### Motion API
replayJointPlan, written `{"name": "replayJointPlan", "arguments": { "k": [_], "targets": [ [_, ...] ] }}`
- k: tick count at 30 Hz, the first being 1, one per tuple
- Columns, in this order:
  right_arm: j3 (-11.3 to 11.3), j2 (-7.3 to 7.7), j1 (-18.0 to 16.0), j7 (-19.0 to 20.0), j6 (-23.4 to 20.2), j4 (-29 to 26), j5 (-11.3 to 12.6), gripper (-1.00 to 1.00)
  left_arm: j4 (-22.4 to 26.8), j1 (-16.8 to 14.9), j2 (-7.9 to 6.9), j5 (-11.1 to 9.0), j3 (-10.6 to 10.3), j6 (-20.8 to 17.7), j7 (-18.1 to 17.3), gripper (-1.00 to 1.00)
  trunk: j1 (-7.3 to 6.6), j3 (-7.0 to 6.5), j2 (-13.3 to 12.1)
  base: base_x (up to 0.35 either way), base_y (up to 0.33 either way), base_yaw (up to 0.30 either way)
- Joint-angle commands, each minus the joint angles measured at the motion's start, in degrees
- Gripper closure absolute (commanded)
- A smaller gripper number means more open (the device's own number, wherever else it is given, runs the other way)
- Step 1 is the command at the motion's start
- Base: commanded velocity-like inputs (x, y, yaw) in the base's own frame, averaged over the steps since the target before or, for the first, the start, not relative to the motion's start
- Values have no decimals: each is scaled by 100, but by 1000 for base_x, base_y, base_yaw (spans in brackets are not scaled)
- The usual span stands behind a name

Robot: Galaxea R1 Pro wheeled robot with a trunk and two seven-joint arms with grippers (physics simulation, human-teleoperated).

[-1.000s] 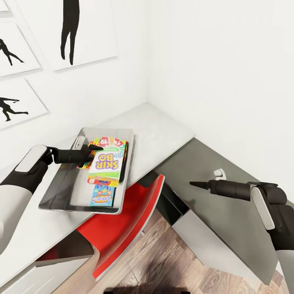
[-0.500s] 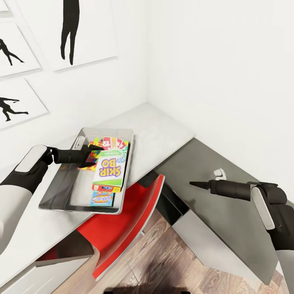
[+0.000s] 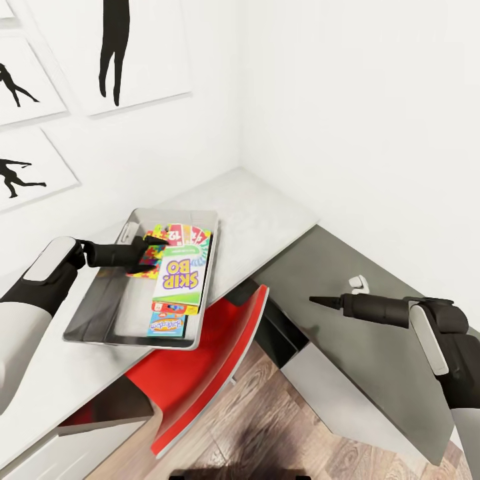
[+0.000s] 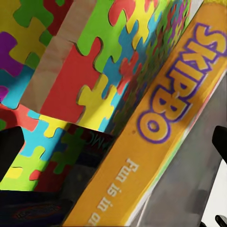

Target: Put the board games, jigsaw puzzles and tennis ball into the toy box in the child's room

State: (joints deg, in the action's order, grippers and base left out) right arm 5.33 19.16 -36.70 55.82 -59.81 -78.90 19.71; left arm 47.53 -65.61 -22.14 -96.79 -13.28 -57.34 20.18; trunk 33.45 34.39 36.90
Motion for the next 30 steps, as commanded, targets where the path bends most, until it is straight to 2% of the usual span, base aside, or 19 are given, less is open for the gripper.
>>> {"name": "replayJointPlan", "arguments": {
  "k": [1, 3, 10, 11, 12, 14, 21, 30],
  "targets": [
    [4, 0, -4, 32, -19, -1, -20, -100, 11, -5, -26, -64, -18, 4, 38, -100, 2, 6, 6, 0, 0, 0],
    [4, 0, -4, 32, -19, -1, -20, -100, 23, -5, -58, -70, -16, 2, 31, -100, 2, 6, 6, 0, 0, 0],
    [3, 0, -4, 33, -19, -2, -20, -100, 341, 0, -461, -150, 48, -19, -2, -100, 2, 6, 6, 0, 0, 0],
    [3, 0, -4, 33, -19, -2, -20, -100, 341, 0, -461, -150, 48, -19, -2, -100, 2, 6, 6, 0, 0, 0],
    [3, 0, -4, 35, -19, -2, -20, -100, 500, 21, -542, -176, 119, -23, -3, -100, 2, 6, 6, 0, 0, 0],
    [3, 0, -4, 38, -19, -2, -20, -100, 667, 53, -594, -209, 204, -26, -1, -100, 2, 6, 6, 0, 0, 0],
    [3, 10, 1, 46, -19, 1, -23, -100, 1155, 134, -662, -326, 376, -34, 4, -100, 2, 6, 6, 0, 0, 0],
    [3, 16, 4, 58, -19, 4, -22, -100, 1513, 183, -680, -530, 423, -38, 27, -100, 2, 6, 6, 0, 0, 0]
  ]
}}
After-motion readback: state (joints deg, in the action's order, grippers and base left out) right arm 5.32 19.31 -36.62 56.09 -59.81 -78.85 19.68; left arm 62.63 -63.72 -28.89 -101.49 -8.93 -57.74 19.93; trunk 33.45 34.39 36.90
